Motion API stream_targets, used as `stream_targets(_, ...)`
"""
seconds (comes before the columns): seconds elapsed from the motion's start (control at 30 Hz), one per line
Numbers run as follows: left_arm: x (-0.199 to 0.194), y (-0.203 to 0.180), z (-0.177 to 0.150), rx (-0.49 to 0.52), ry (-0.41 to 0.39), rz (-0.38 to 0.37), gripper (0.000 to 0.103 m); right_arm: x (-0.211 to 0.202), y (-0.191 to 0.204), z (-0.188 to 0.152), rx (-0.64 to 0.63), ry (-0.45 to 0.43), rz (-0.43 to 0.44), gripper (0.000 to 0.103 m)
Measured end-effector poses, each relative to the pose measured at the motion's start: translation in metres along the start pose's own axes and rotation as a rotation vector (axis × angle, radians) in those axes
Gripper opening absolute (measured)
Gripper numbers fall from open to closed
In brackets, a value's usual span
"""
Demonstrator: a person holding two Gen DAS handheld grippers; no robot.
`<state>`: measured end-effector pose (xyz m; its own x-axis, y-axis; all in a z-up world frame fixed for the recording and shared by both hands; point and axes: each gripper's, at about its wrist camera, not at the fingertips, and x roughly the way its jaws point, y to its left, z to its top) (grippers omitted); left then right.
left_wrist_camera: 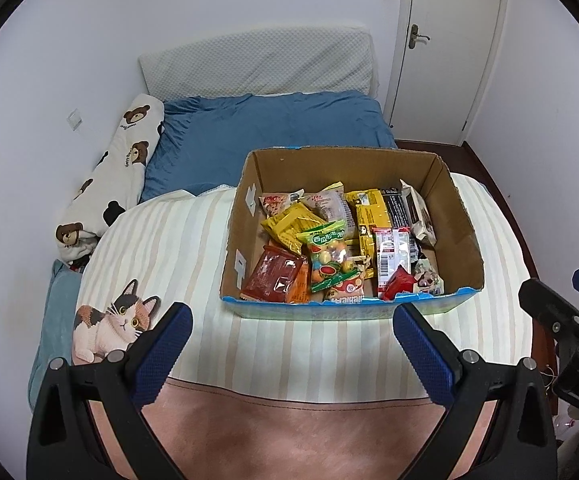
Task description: Organize snacks
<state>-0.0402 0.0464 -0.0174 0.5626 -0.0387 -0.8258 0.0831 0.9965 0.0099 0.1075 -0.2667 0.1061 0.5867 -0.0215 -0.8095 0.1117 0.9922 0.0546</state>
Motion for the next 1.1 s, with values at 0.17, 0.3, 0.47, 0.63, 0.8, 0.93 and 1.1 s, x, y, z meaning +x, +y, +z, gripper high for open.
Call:
stream_targets(0.17,-0.0008,0.0013,0.0021,0.001,-0.004,-0.005,0.103,0.0020,-0.0006,0.0010,-0.001,0.005,-0.006,0.103)
stream_targets(0.3,-0.0010,0.0021,0.0026,0.002,-0.005,-0.005,0.103,0.0025,0.0002,0.0026,-0.005,0.006,-0.008,0.103)
stream_targets(0.47,-0.0015,0.0029,0.0032,0.003,-0.005,-0.005,0.103,0.0021,0.0009,0.0033,-0.006,0.005,-0.007,0.103)
stream_targets(0.63,-0.0016,0.0033,0.0033,0.004,-0.006,-0.002,0.103,0.0024,0.0010,0.0031,-0.005,0.009,-0.009,0.103)
stream_targets(0.8,-0.0020,0.0041,0.0033,0.004,-0.005,-0.002,0.103,0.0017,0.0006,0.0017,-0.007,0.010,-0.009,0.103)
stream_targets(0.93,-0.0022,0.0051,0.0039,0.002,-0.006,-0.004,0.103,0.0016,0.0003,0.0015,-0.005,0.010,-0.008,0.103)
stream_targets(1.1,-0.0047,0.0043,0.0051,-0.001,-0.018,-0.002,0.103,0.0016,0.0000,0.0015,-0.008,0.008,-0.010,0.103)
